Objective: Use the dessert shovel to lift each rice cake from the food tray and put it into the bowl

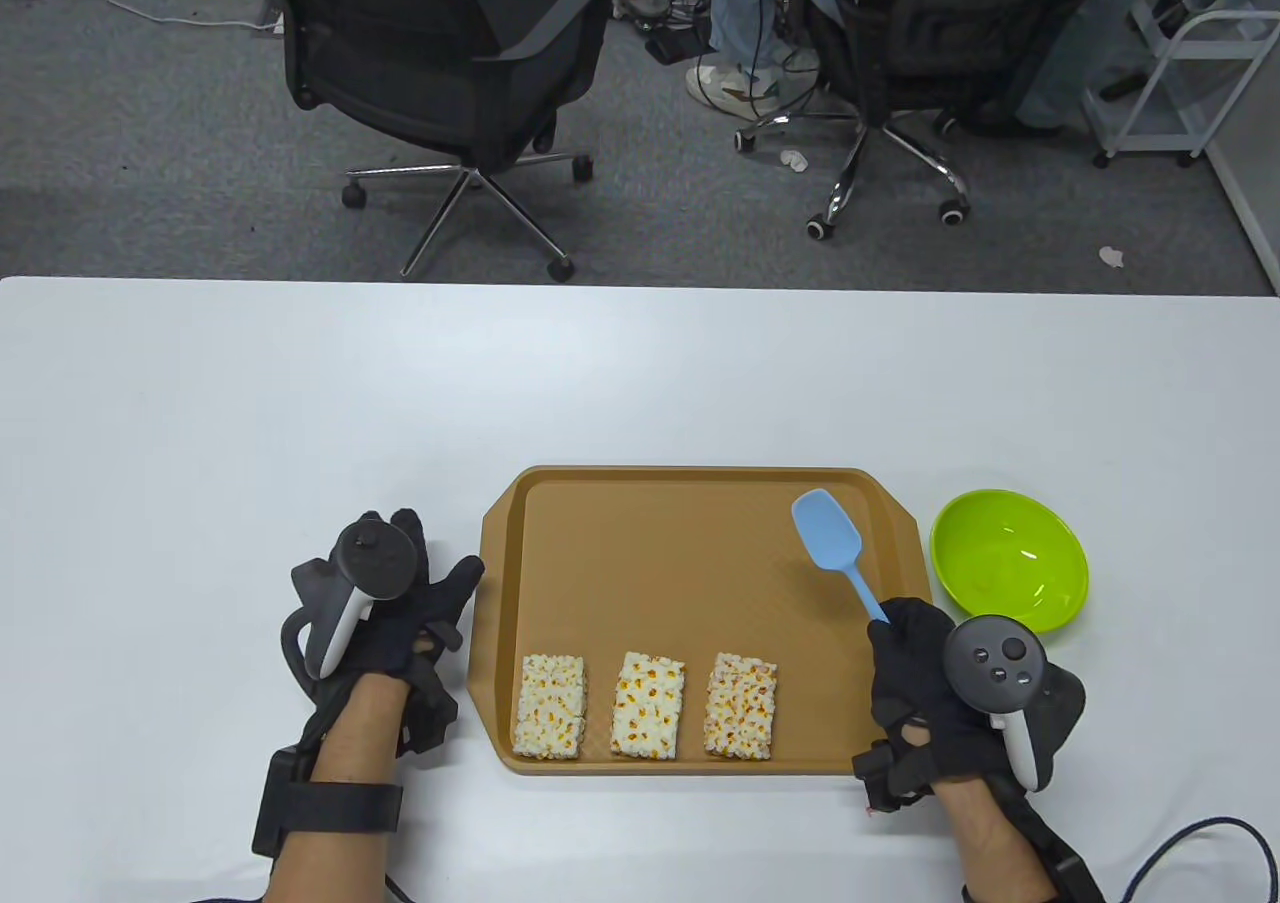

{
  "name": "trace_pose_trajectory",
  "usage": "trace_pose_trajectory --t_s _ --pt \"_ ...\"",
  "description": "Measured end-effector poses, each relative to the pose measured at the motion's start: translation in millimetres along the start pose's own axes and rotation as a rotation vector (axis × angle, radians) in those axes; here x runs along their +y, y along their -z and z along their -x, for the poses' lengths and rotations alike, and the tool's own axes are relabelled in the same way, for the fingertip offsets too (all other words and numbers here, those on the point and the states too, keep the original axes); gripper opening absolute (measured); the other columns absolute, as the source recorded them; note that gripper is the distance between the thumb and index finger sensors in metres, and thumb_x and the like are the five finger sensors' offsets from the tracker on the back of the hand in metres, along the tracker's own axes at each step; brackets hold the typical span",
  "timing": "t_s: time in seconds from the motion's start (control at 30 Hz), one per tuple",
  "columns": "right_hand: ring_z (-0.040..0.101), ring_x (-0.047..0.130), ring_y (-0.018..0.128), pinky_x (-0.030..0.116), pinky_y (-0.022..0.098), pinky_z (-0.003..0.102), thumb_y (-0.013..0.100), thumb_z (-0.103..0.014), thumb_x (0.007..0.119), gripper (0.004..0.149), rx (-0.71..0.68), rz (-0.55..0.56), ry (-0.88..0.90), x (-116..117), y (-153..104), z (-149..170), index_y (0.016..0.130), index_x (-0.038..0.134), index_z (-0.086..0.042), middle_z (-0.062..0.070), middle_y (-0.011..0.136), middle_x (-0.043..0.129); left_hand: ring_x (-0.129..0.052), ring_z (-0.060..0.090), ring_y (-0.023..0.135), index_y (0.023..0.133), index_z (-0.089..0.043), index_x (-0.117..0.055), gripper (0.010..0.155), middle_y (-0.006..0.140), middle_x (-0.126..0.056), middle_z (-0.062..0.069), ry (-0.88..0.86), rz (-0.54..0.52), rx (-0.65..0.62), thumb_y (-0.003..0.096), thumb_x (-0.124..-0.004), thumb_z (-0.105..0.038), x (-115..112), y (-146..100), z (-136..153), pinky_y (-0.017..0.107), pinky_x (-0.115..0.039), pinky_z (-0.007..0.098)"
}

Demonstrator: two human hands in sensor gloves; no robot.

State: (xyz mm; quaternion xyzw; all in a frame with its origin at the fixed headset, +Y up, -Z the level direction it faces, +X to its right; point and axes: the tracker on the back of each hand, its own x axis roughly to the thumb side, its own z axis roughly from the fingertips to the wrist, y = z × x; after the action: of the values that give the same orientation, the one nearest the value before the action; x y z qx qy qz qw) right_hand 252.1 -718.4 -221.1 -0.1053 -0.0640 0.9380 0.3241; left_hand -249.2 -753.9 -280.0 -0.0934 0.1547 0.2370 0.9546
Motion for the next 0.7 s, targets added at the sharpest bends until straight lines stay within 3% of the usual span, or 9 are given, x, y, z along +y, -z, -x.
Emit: trace_pose_trajectory --t_s 0.07,0.13,0.23,0.4,0.7 --pt "0.009 0.100 0.016 0.090 0.008 0.029 0.037 -0.041 0.071 0.045 -0.003 0.011 0.018 -1.5 2.4 2.2 0.077 0.075 -0.020 0.008 0.076 0.086 -0.065 0.055 0.097 0.109 -0.024 -0.039 0.090 0.119 -0.039 0.020 -0.048 -0.005 -0.003 0.0395 -0.068 -0.074 4.4 -2.7 -0.7 0.065 -0.063 0.065" --pt "0.009 0.100 0.015 0.090 0.007 0.029 0.037 -0.041 0.071 0.045 0.000 -0.003 0.027 -1.7 5.4 5.1 0.077 0.075 -0.020 0.008 0.076 0.086 -0.095 0.047 0.071 0.108 -0.020 -0.046 0.091 0.103 -0.070 0.023 -0.086 0.010 0.022 0.0388 -0.066 -0.076 4.9 -3.7 0.1 0.043 -0.084 0.054" --pt "0.009 0.100 0.015 0.090 0.006 0.029 0.037 -0.041 0.071 0.045 -0.003 -0.012 0.027 -1.5 9.4 8.6 0.077 0.076 -0.020 0.008 0.076 0.086 -0.112 0.035 0.036 0.103 -0.011 -0.055 0.090 0.074 -0.097 0.019 -0.082 0.076 0.072 0.0400 -0.063 -0.075 -0.2 -2.8 0.4 0.016 -0.093 0.041" --pt "0.010 0.100 0.014 0.089 0.004 0.029 0.037 -0.041 0.072 0.045 -0.011 -0.006 0.029 -3.0 14.4 13.3 0.076 0.077 -0.020 0.008 0.075 0.087 -0.115 0.028 0.017 0.097 -0.003 -0.062 0.088 0.052 -0.107 0.016 0.043 0.258 0.123 0.0414 -0.066 -0.072 -21.4 0.4 -6.1 0.002 -0.093 0.037" --pt "0.009 0.099 0.012 0.088 0.000 0.027 0.036 -0.042 0.074 0.045 -0.052 0.021 0.025 -7.2 17.8 15.8 0.075 0.079 -0.020 0.008 0.074 0.089 -0.112 0.022 0.010 0.098 -0.003 -0.058 0.080 0.045 -0.106 0.010 0.222 0.207 0.054 0.0451 -0.076 -0.061 -38.8 -9.1 -35.9 -0.001 -0.091 0.034"
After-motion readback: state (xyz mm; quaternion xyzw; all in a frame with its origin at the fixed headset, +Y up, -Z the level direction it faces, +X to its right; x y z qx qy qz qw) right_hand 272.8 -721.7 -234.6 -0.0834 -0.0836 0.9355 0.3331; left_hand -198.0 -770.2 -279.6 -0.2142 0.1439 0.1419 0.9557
